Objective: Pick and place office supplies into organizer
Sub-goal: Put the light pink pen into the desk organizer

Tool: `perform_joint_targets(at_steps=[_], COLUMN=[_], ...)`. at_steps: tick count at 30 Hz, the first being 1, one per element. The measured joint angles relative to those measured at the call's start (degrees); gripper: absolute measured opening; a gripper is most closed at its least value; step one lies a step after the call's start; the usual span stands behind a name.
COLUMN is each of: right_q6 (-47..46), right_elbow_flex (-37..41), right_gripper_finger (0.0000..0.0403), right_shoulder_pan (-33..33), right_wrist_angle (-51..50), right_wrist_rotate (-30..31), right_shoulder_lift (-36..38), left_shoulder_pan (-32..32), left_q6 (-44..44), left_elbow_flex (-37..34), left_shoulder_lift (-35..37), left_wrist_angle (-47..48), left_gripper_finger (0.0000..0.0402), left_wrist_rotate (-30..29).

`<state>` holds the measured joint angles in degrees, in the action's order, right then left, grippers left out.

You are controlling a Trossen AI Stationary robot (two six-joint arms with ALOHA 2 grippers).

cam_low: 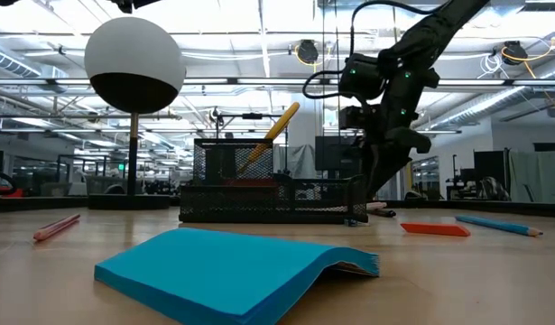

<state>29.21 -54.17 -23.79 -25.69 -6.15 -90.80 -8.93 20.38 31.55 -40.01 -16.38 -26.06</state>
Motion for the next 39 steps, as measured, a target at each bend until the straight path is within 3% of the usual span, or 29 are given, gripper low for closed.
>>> perform_joint_targets(at_steps=[11,27,32,39], right_q6=[0.0,-0.5,-0.6,-0.2], right_elbow_flex=[0.0,-0.2,-0.2,-0.1], right_gripper_finger=[0.0176,0.0163,0.0136,0.0068], right_shoulder_pan=[0.0,-0.3,-0.3,-0.3], right_wrist_angle=[1.2,4.0,5.2,5.1], right_wrist_rotate=[-1.6,-4.6,-4.4,-4.5], right_shoulder_lift=[-0.5,-11.7,-10.8,-10.9], left_shoulder_pan=[0.0,0.0,0.0,0.0], left_q6=[0.4,1.4,1.5,1.5], left_elbow_flex=[0.0,0.0,0.0,0.0], left_shoulder_lift=[0.0,0.0,0.0,0.0], left_wrist_angle=[-0.2,-0.7,-0.7,-0.7], left_gripper_finger=[0.0186,0.0186,0.0186,0.0186], left_wrist_rotate=[0.0,0.0,0.0,0.0])
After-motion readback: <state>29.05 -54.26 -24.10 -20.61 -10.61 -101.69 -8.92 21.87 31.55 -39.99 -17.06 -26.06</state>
